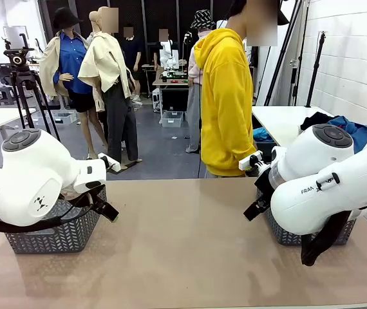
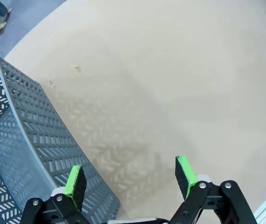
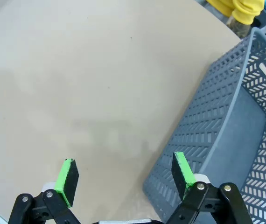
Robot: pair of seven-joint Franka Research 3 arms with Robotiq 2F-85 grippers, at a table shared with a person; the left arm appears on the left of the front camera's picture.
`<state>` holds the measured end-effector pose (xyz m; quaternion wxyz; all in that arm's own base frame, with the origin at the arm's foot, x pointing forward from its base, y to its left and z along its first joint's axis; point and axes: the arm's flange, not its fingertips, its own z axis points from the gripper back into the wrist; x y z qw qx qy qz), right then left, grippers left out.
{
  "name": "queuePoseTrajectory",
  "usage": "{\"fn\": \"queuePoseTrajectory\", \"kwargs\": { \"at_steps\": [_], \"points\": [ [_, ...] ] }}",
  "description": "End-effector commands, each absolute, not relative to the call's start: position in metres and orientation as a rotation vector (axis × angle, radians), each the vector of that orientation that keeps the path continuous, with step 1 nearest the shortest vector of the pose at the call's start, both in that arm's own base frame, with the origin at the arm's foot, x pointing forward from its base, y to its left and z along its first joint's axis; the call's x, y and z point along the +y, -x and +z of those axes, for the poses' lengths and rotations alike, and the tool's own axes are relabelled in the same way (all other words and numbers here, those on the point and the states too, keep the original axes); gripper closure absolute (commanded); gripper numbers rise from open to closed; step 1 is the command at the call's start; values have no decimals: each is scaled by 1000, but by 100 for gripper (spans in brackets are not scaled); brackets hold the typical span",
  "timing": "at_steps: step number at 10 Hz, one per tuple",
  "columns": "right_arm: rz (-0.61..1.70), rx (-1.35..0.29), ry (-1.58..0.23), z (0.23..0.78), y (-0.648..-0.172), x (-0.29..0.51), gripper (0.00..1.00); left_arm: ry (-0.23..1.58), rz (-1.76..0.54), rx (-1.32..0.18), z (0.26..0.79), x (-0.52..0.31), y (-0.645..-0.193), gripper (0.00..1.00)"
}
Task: Sort the tops and bottoms.
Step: Lift clothes from the center of the table with your left hand.
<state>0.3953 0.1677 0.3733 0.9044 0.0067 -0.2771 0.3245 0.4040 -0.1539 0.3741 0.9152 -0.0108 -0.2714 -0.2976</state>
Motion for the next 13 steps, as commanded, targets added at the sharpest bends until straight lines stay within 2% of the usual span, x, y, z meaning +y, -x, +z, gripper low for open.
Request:
{"fn": "queuePoseTrajectory", "kwargs": {
  "at_steps": [1,5,9,10,12,13],
  "points": [
    [669,-572,-15,373,-395,168,0,22,-610,-558,374,-153,-404,0],
    [686,-615,-35,380,-402,164,0,22,-613,-559,374,-154,-404,0],
    [692,-856,-32,477,-416,161,0,-8,-643,-832,478,-155,-412,0],
    [662,-911,30,504,-420,145,0,-82,-626,-901,506,-144,-414,0],
    [483,-981,150,557,-427,64,0,-264,-506,-951,556,-76,-420,0],
    [391,-992,222,565,-428,22,0,-298,-444,-951,565,-36,-422,0]
  ]
}}
